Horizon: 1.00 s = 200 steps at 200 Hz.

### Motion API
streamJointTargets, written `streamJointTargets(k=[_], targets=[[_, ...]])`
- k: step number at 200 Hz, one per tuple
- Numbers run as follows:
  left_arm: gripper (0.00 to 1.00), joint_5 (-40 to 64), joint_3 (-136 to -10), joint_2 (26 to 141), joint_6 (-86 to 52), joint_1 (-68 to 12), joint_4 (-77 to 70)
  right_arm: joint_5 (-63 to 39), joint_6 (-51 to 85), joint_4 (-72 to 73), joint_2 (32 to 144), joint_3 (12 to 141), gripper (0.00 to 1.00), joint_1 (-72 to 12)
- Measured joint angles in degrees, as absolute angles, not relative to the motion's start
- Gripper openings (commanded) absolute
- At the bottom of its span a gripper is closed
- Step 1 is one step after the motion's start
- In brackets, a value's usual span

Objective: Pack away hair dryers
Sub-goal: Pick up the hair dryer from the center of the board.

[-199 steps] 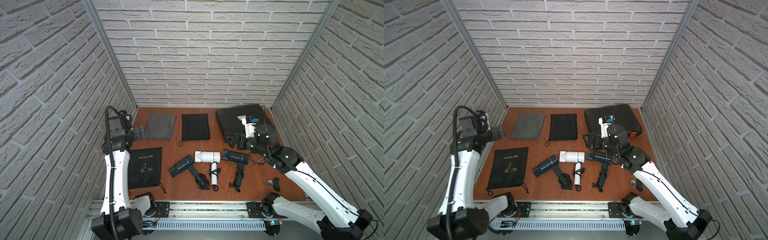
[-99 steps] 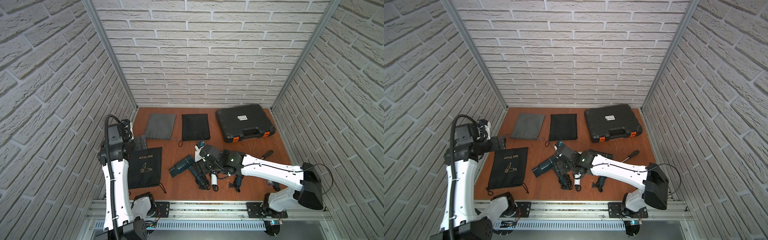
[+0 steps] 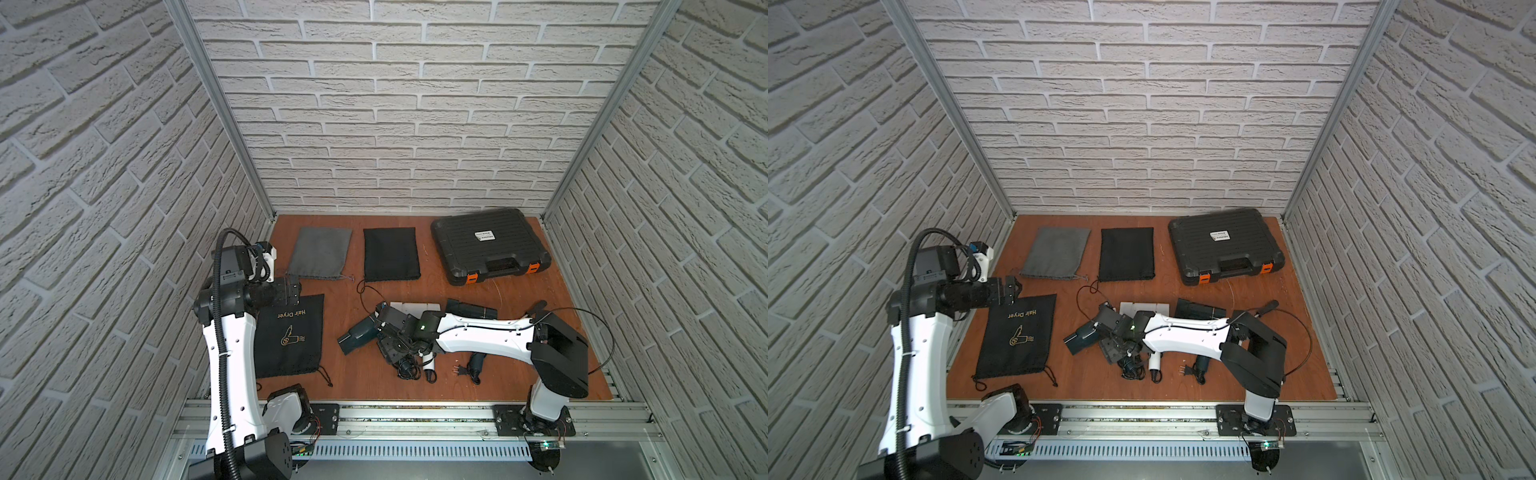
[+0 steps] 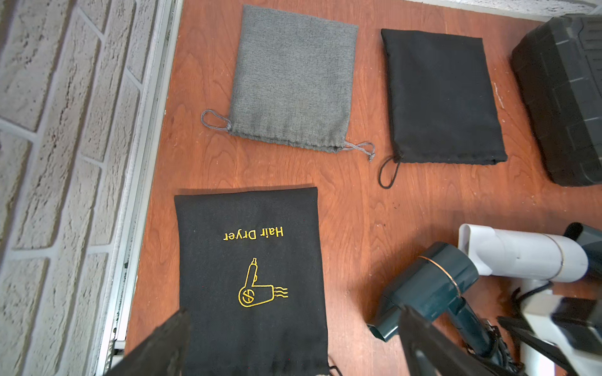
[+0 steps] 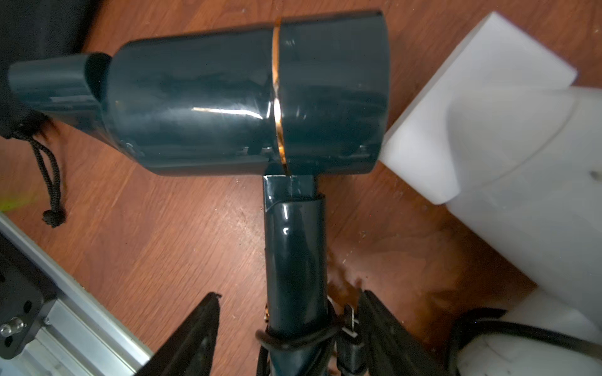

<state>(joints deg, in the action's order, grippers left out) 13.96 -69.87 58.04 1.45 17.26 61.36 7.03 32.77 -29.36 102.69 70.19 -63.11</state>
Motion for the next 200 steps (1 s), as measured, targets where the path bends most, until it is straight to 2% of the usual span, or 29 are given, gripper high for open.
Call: streamJointTargets(k=[85, 105, 180, 200], targets=[[0.98, 18.83, -70.15, 57.98, 4.32, 17.23, 61.93, 6.63, 32.93, -27.73, 108.64, 74.02, 0.69, -63.11], [0.98, 20.03, -70.13, 57.98, 5.26, 17.17, 62.48, 7.01, 33.17, -28.18, 110.43, 75.02, 0.62, -63.11], [0.98, 23.09, -70.13, 58.15, 8.47, 16.56, 64.93, 8.19, 34.3, -29.8, 113.16, 76.4, 0.5, -63.11], [0.98, 23.68, -70.15, 58.35, 9.06, 16.1, 65.67, 8.67, 34.65, -29.82, 113.16, 76.27, 0.44, -63.11]])
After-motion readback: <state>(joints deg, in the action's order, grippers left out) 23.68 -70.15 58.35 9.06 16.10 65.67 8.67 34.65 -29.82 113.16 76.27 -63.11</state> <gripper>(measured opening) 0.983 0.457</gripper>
